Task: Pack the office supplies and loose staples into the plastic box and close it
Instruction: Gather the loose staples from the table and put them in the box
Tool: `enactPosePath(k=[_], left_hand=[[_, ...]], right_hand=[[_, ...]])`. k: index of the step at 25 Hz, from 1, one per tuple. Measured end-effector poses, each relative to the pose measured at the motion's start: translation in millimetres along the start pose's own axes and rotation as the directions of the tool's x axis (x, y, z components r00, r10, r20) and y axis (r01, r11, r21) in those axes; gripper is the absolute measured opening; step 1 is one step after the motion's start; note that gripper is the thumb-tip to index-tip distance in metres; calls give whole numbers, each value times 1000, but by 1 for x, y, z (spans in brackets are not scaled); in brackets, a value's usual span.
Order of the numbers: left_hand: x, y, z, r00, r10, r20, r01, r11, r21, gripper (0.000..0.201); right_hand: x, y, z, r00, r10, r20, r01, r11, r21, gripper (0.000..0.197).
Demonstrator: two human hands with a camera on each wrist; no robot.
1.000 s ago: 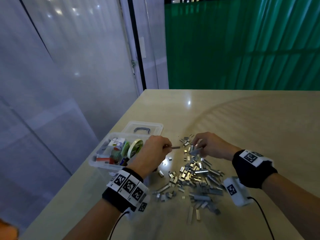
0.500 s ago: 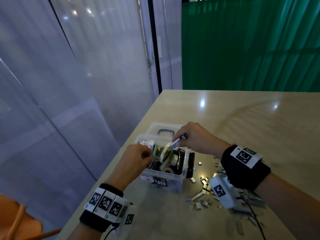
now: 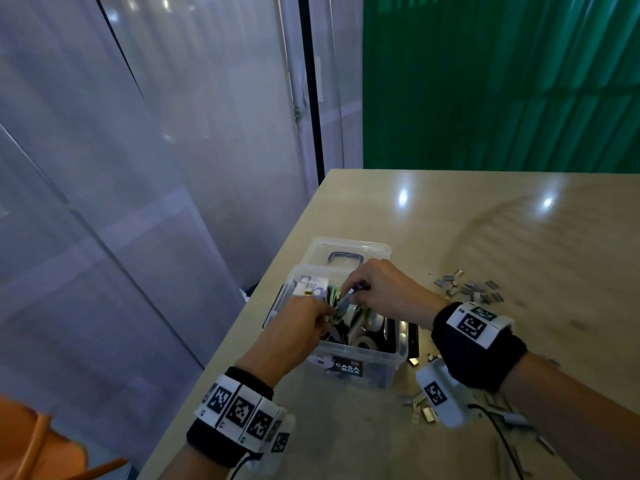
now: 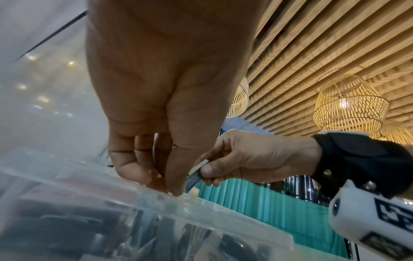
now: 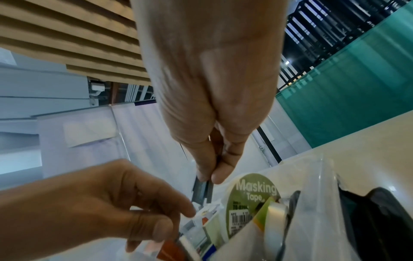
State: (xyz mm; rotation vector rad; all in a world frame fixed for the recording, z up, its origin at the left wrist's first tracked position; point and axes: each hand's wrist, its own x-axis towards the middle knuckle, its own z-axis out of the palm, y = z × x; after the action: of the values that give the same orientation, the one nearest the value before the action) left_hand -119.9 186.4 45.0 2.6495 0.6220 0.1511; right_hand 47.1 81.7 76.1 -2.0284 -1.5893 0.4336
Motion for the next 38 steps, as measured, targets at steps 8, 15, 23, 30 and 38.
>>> enactPosePath(k=[8, 15, 23, 30, 38], left_hand=[[5, -16, -6, 993, -24, -118, 21, 999, -27, 26], [14, -17, -1, 995, 0, -95, -2, 1000, -17, 24], [24, -10, -2, 992, 18, -121, -16, 1000, 15, 16], [49, 43, 9, 985, 98, -141, -102, 995, -22, 15], [71, 142, 52, 979, 201, -30, -203, 976, -82, 17]], right_hand=[[9, -6, 20, 989, -22, 149, 38, 993, -111, 26], [16, -5, 30, 983, -22, 183, 60, 977, -203, 14], [11, 3, -2, 986, -69, 149, 75, 996, -41, 18], [-33, 43, -53, 998, 24, 63, -22, 999, -36, 13], [-117, 134, -92, 968, 243, 69, -237, 968, -81, 13]])
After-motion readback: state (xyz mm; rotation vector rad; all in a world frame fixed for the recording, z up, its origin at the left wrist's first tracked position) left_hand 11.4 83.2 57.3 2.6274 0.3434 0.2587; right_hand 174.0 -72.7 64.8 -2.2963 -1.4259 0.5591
